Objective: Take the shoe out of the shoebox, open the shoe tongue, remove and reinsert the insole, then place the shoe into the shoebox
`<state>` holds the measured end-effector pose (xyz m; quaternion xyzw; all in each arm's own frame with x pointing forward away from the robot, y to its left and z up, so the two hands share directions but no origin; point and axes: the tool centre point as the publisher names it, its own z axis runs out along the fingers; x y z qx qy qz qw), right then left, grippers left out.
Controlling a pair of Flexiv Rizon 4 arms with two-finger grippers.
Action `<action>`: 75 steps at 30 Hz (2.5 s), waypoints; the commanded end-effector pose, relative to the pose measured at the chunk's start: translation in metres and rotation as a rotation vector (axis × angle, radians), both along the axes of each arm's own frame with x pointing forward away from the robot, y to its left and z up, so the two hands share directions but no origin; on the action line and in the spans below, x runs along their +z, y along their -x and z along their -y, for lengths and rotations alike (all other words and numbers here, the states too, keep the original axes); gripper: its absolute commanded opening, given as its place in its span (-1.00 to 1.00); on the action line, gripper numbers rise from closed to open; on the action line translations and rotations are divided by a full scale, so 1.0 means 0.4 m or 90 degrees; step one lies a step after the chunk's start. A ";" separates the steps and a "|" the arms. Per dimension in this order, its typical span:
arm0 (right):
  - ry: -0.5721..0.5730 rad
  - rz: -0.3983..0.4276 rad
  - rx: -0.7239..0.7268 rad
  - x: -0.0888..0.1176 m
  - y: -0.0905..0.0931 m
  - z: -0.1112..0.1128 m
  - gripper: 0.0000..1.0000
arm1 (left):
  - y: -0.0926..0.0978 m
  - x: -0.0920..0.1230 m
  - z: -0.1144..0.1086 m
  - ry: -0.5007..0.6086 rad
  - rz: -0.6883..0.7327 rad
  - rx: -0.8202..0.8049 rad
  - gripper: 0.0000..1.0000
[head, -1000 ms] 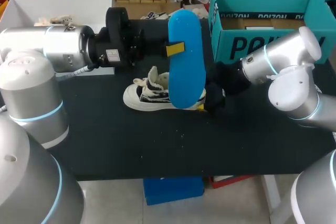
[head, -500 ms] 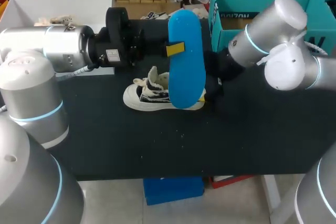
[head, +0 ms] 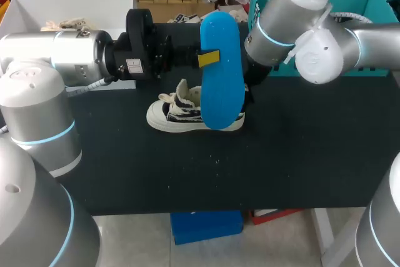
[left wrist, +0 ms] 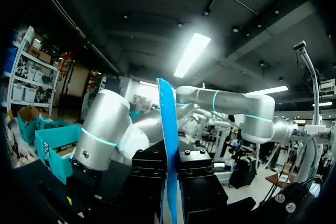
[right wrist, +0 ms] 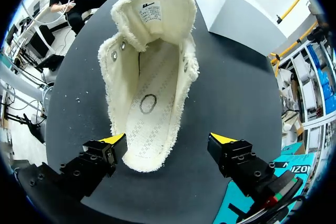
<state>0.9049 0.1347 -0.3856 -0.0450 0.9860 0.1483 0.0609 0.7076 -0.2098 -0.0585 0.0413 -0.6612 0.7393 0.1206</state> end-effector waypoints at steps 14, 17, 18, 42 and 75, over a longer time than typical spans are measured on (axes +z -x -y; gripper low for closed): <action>0.166 0.000 -0.001 0.004 -0.038 -0.103 1.00 | 0.000 -0.002 0.007 0.001 0.001 0.004 -1.00; 0.168 -0.003 0.002 0.004 -0.042 -0.120 1.00 | 0.000 -0.002 0.007 0.001 0.001 0.004 -1.00; 0.169 -0.005 0.004 0.003 -0.043 -0.126 1.00 | 0.000 -0.002 0.007 0.001 0.001 0.004 -1.00; 0.150 -0.039 0.021 -0.022 -0.050 -0.209 -1.00 | 0.000 -0.002 0.007 0.001 0.001 0.004 -1.00; 0.130 -0.049 -0.019 0.023 -0.056 -0.201 -1.00 | 0.000 -0.002 0.007 0.001 0.001 0.004 -1.00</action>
